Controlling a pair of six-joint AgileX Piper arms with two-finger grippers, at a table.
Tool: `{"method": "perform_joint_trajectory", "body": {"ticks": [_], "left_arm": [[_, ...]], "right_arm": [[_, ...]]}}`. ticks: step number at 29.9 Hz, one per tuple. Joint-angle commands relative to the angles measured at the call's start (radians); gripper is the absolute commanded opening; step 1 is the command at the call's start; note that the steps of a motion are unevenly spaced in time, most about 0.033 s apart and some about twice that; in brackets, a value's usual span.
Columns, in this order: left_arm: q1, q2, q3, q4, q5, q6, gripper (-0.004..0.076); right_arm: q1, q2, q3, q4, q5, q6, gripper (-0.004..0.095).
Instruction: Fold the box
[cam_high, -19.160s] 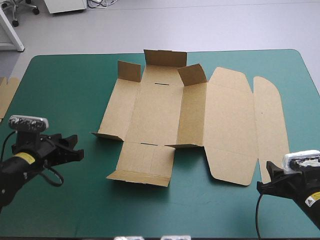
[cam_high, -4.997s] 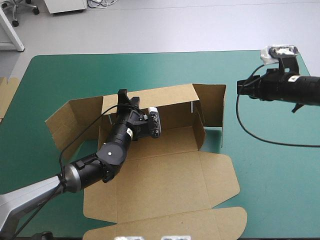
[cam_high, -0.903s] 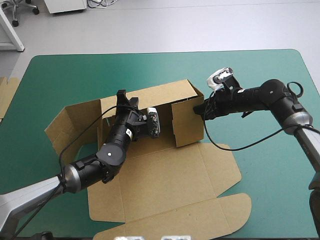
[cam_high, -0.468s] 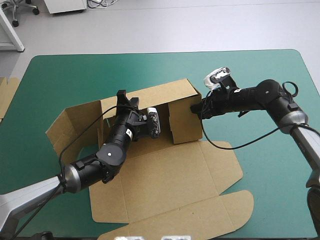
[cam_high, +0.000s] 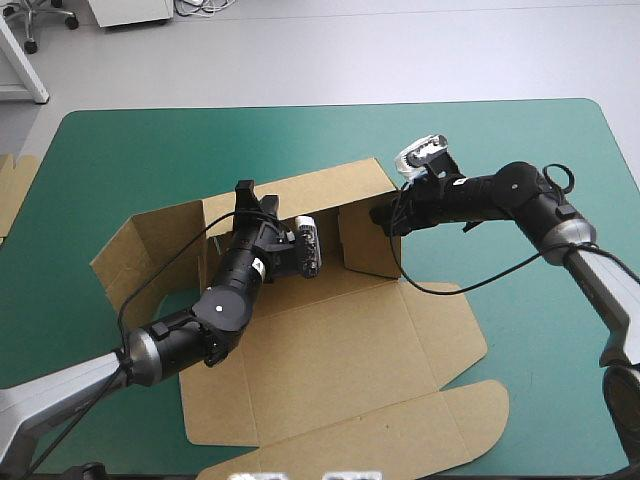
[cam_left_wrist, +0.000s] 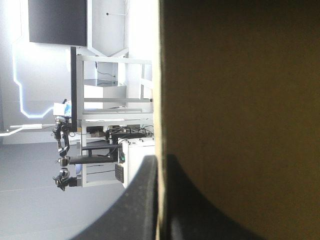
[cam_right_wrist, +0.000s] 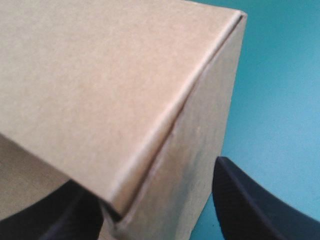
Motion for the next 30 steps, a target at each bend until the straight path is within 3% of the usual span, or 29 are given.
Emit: {"method": "perform_joint_trajectory", "body": {"ticks": [1, 5, 11, 17, 27, 30], "left_arm": [[-0.005, -0.033, -0.029, 0.063, 0.019, -0.004, -0.001], [-0.005, -0.033, -0.029, 0.063, 0.023, -0.004, -0.001], [-0.005, -0.033, -0.031, 0.063, 0.026, -0.025, -0.001], [-0.005, -0.033, -0.052, 0.063, 0.023, -0.026, -0.001], [-0.005, -0.033, -0.072, 0.063, -0.032, -0.015, -0.0005], [-0.005, -0.033, -0.081, 0.063, -0.062, -0.015, 0.0058]], "right_arm": [[0.019, -0.028, -0.047, 0.039, -0.041, 0.005, 0.0553], [0.026, -0.028, -0.052, 0.035, -0.048, 0.016, 0.0447], [0.026, -0.028, -0.05, 0.014, -0.014, 0.018, 0.0179], [0.026, -0.028, -0.05, 0.022, -0.001, 0.006, -0.0017], [0.026, -0.028, -0.05, 0.029, -0.006, 0.111, -0.0015], [0.026, -0.028, -0.05, 0.029, -0.006, 0.144, -0.0015]]}}
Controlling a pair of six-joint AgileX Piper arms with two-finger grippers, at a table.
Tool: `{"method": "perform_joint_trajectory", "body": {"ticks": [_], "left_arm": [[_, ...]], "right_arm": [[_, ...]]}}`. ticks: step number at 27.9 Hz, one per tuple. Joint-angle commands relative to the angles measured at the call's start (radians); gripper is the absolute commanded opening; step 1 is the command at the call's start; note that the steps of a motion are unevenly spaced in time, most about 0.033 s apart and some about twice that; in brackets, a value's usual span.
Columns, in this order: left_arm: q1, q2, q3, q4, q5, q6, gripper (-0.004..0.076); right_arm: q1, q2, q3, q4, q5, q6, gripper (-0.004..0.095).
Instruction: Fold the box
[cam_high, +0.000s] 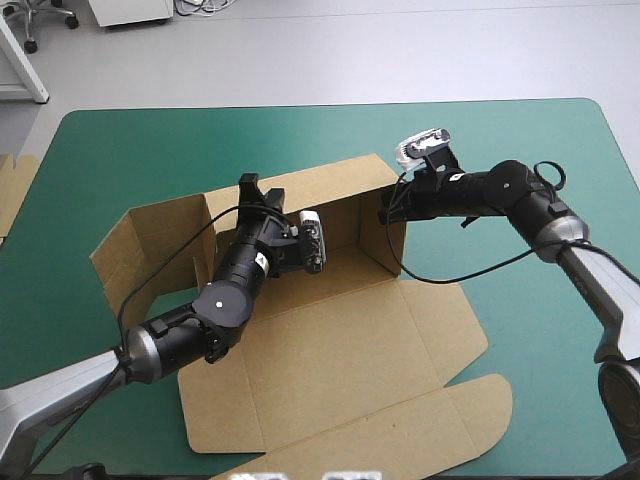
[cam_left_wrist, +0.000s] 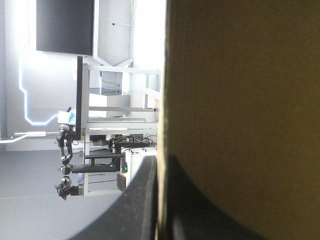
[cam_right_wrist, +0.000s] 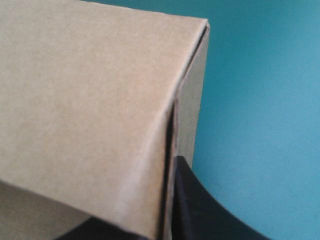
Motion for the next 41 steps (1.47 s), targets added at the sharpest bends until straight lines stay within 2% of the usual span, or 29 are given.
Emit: {"method": "perform_joint_trajectory", "body": {"ticks": [1, 6, 9, 17, 22, 30, 35, 37, 40, 41], "left_arm": [[-0.001, -0.033, -0.049, 0.057, -0.033, -0.016, 0.01], [-0.001, -0.033, -0.065, 0.057, -0.031, -0.012, 0.0309], [-0.016, -0.035, -0.081, 0.057, -0.021, 0.003, 0.0367], [-0.147, -0.095, -0.093, 0.055, -0.017, 0.015, 0.0368], [-0.151, -0.179, -0.093, -0.009, -0.207, 0.0, 0.0365], [-0.087, -0.266, -0.127, -0.04, -0.295, -0.011, 0.0329], [0.044, -0.283, -0.186, -0.049, -0.452, -0.046, 0.031], [0.128, -0.273, -0.203, -0.062, -0.432, -0.145, 0.0291], [0.31, -0.247, -0.203, -0.153, -0.225, -0.173, 0.0276], [0.349, -0.241, -0.203, -0.153, -0.198, -0.173, 0.0274]], "right_arm": [[0.006, -0.043, -0.031, 0.073, 0.065, 0.045, -0.0015], [0.006, -0.043, -0.033, 0.04, 0.043, 0.116, -0.0015], [0.006, -0.043, -0.033, 0.023, 0.027, 0.146, -0.0015], [0.006, -0.043, -0.072, -0.087, 0.027, 0.24, -0.0015], [0.006, -0.043, -0.074, -0.103, 0.033, 0.256, -0.0016], [0.006, -0.043, -0.074, -0.106, 0.033, 0.261, -0.0016], [0.006, -0.043, -0.074, -0.106, 0.039, 0.261, -0.0017], [0.006, -0.043, -0.074, -0.115, 0.053, 0.261, -0.0017], [0.006, -0.043, -0.074, -0.129, 0.072, 0.265, -0.0017], [0.006, -0.043, -0.074, -0.132, 0.077, 0.267, -0.0017]]}}
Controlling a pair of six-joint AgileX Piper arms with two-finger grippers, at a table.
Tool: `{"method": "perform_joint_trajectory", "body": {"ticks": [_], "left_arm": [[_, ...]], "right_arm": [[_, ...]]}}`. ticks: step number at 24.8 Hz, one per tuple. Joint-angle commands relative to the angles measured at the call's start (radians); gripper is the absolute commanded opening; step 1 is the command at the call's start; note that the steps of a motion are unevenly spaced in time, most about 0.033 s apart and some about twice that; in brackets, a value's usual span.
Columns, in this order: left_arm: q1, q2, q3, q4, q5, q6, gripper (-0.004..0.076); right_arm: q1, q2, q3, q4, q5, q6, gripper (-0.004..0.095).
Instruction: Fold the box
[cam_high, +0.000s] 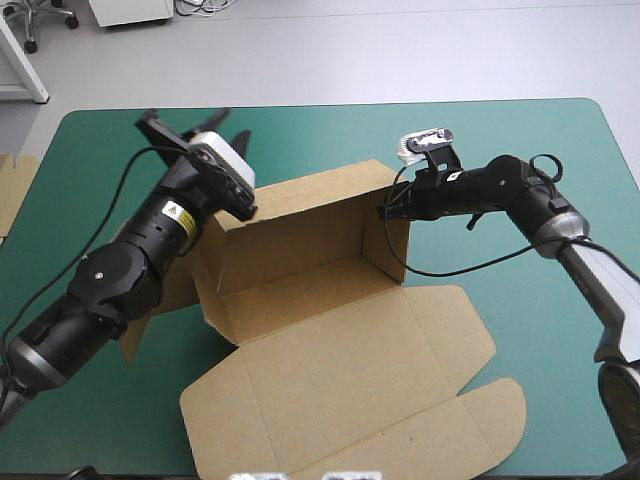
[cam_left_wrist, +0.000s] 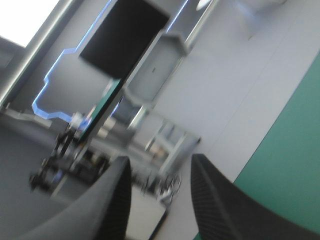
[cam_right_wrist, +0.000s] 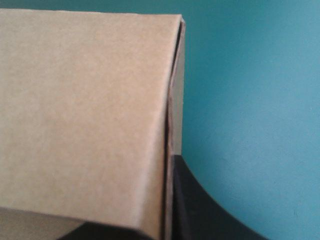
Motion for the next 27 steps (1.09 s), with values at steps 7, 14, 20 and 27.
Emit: {"method": "perform_joint_trajectory", "body": {"ticks": [7, 14, 20, 27], "left_arm": [[0.592, 0.011, -0.037, -0.065, 0.227, -0.051, 0.0261], [0.821, 0.025, -0.004, -0.444, 0.153, -0.157, 0.0261], [0.875, 0.073, 0.015, -0.748, 0.2, -0.135, 0.0246], [0.876, 0.121, 0.015, -1.026, 0.221, 0.072, 0.0246]], "right_arm": [[0.001, -0.043, -0.03, -0.009, 0.054, 0.014, -0.0017], [0.001, -0.043, -0.03, -0.047, 0.06, 0.051, -0.0017], [0.001, -0.043, -0.03, -0.051, 0.062, 0.088, -0.0017], [0.001, -0.043, -0.056, -0.156, 0.095, 0.174, -0.0017]]}}
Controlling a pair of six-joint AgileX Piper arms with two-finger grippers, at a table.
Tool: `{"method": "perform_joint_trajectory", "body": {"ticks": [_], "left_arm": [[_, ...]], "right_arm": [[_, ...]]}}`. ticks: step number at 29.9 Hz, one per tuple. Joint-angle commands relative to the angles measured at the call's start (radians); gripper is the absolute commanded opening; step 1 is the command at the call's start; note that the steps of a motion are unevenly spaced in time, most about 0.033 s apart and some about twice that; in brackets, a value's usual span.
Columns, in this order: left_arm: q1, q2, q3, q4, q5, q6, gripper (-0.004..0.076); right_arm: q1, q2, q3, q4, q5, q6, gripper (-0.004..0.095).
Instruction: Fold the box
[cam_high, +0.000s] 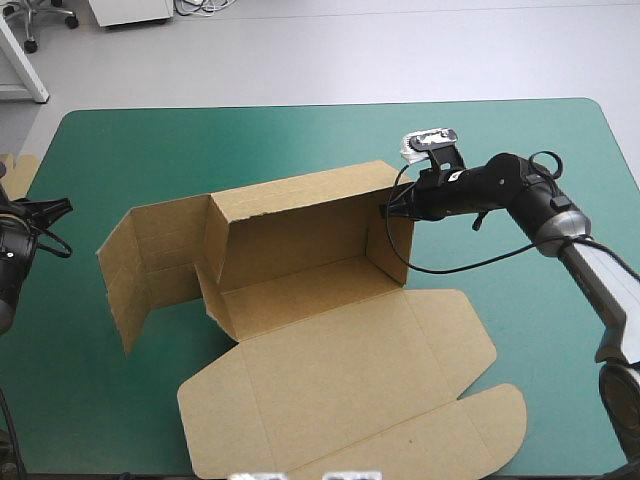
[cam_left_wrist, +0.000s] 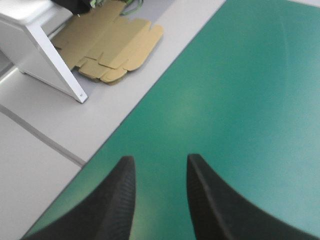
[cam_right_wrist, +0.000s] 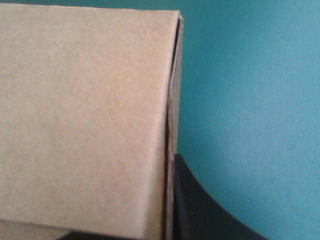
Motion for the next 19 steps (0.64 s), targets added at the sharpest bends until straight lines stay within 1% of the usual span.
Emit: {"method": "perform_joint_trajectory", "body": {"ticks": [1, 3, 8, 10, 14, 19], "left_arm": [[0.002, -0.007, -0.027, -0.1, -0.014, 0.083, 0.0246], [0.002, 0.003, -0.027, -0.142, -0.007, 0.113, 0.0246], [0.002, 0.025, -0.027, -0.245, 0.003, 0.204, 0.0246], [0.002, 0.033, -0.027, -0.28, 0.003, 0.231, 0.0246], [0.002, 0.038, -0.027, -0.326, 0.007, 0.264, 0.0221], [0.002, 0.038, -0.027, -0.337, 0.01, 0.273, 0.0188]], "right_arm": [[0.001, -0.041, -0.05, -0.094, 0.069, 0.077, -0.0017], [0.001, -0.041, -0.079, -0.134, 0.09, 0.099, -0.0017], [-0.01, -0.041, -0.143, -0.167, 0.161, 0.133, -0.0017], [-0.014, -0.041, -0.168, -0.206, 0.189, 0.159, -0.0017], [-0.021, -0.041, -0.234, -0.266, 0.235, 0.191, -0.0017], [-0.032, -0.041, -0.331, -0.271, 0.34, 0.197, -0.0017]]}}
